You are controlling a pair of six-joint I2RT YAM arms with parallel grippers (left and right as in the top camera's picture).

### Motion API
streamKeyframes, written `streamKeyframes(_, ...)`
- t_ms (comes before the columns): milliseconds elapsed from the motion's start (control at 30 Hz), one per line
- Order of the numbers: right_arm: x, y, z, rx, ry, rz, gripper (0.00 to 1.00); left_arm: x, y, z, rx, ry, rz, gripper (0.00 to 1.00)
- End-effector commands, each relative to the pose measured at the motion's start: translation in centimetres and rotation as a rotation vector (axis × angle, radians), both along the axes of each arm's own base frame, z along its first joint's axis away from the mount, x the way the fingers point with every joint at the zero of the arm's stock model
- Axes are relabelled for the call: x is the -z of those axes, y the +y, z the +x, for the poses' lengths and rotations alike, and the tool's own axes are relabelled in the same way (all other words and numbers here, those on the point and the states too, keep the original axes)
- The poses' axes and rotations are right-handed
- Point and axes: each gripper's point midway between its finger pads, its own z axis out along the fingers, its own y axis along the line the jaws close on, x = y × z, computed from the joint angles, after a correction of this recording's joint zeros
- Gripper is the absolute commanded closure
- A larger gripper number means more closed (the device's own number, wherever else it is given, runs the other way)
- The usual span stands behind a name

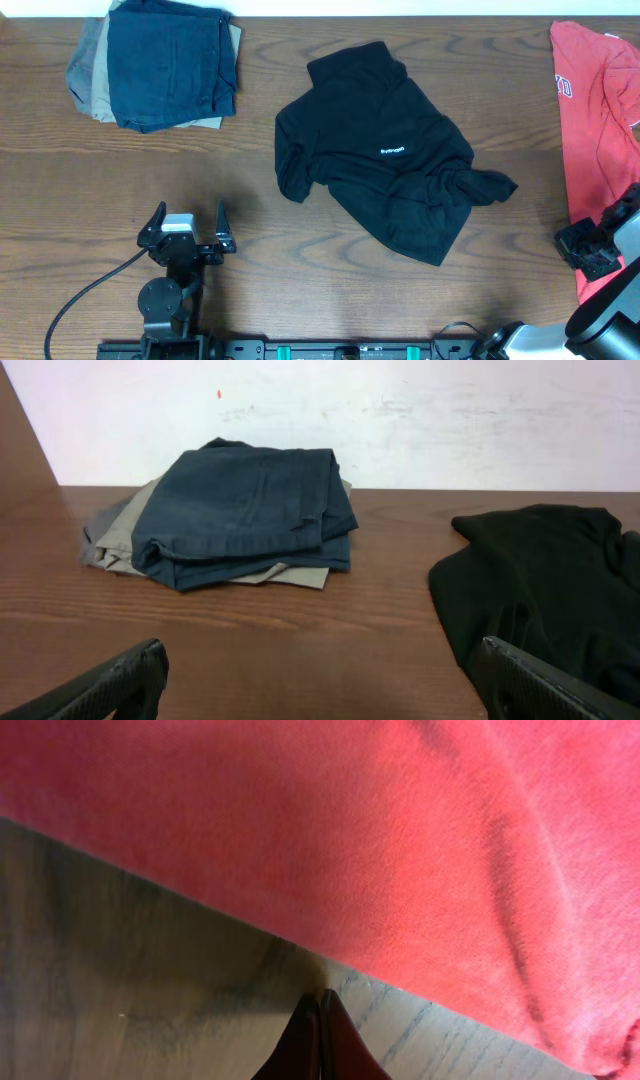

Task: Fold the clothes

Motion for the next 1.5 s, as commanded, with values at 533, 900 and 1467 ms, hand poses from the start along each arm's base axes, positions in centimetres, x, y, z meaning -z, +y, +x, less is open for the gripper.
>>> streamKeyframes(533, 0.2, -4.4, -4.2, 0.221, 0.054, -0.107, 0.99, 1.5, -0.1, -0.1, 0.008, 0.042, 0.000, 0.02)
streamKeyframes(900, -0.4, -4.8, -2.0, 0.185, -0.088, -0.043, 0.99, 1.5, -0.1, -0.1, 0.008, 0.042, 0.000, 0.02)
streamKeyframes(1467, -0.8, -0.3, 2.7, -0.060, -0.072, -0.080, 0.99, 1.5, -0.1, -0.1, 0.008, 0.042, 0.000, 0.02)
